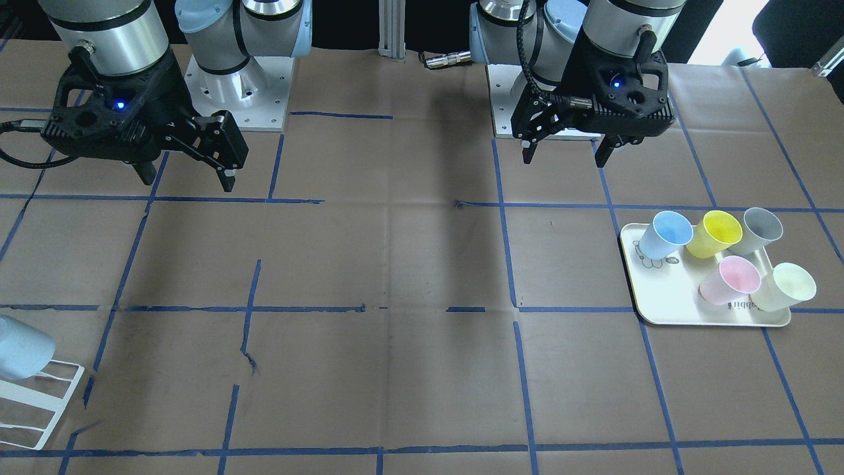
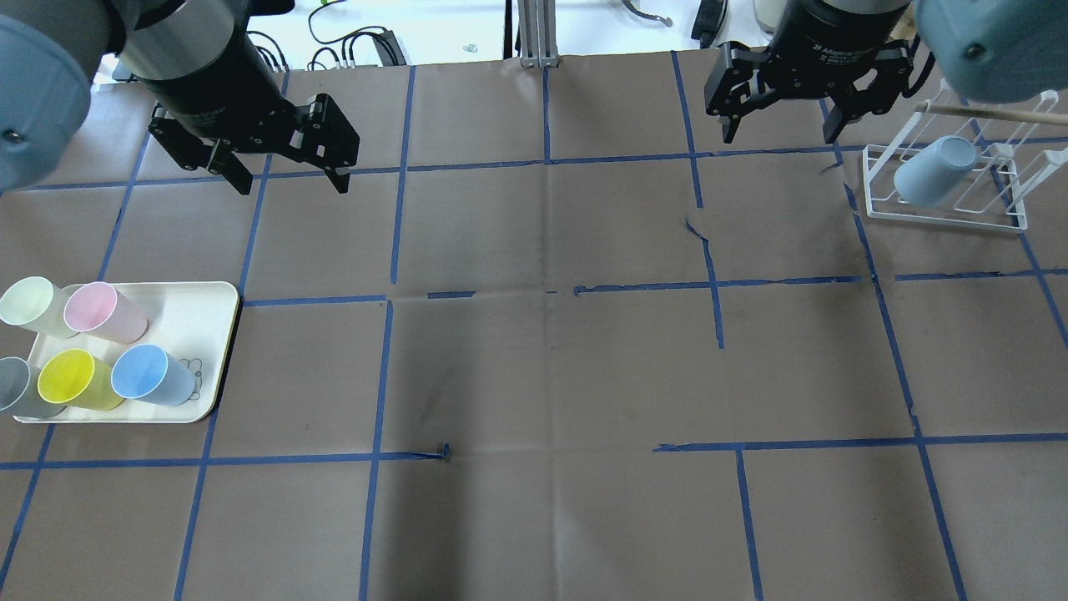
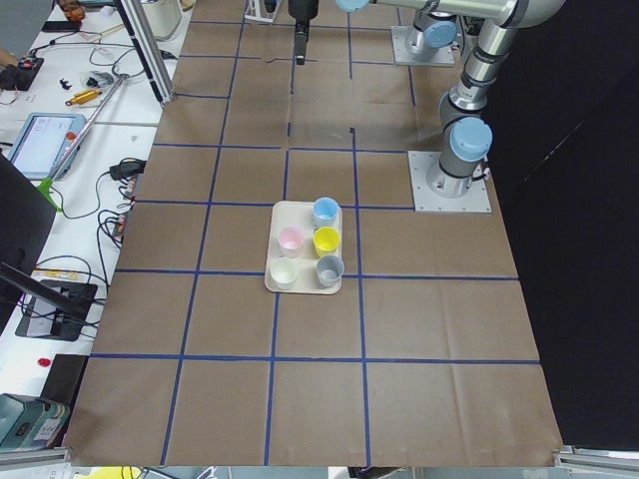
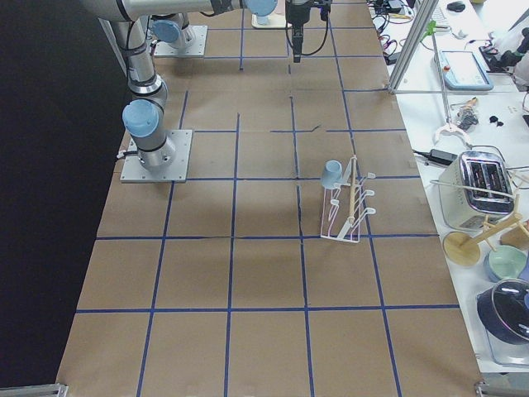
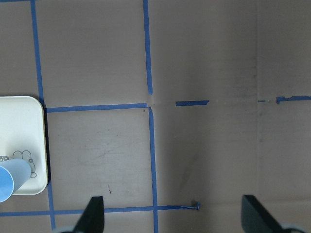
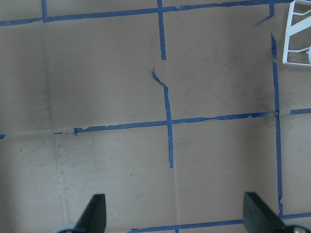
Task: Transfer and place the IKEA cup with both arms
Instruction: 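Move the right gripper toward the light blue cup on the wire rack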
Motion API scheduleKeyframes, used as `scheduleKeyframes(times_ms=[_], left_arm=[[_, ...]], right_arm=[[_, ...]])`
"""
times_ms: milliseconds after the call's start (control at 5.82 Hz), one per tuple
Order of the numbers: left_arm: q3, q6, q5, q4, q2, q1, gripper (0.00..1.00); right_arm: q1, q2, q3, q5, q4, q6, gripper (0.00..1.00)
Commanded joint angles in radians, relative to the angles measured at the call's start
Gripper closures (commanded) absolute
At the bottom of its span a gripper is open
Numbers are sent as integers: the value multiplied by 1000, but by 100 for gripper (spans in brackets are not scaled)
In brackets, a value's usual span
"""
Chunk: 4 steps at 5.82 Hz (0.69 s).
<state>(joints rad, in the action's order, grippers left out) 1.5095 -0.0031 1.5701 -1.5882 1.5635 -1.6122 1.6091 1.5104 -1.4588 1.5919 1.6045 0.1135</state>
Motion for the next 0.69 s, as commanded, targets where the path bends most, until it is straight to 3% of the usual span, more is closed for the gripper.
scheduleKeyframes(times_ms=[0, 515], left_arm=[[6, 0, -2, 1, -3, 0, 2], [6, 0, 4, 2, 0, 0, 2]], right_arm=[[0, 1, -2, 0, 0, 0, 0], [-11, -10, 5, -4, 5, -3, 0]])
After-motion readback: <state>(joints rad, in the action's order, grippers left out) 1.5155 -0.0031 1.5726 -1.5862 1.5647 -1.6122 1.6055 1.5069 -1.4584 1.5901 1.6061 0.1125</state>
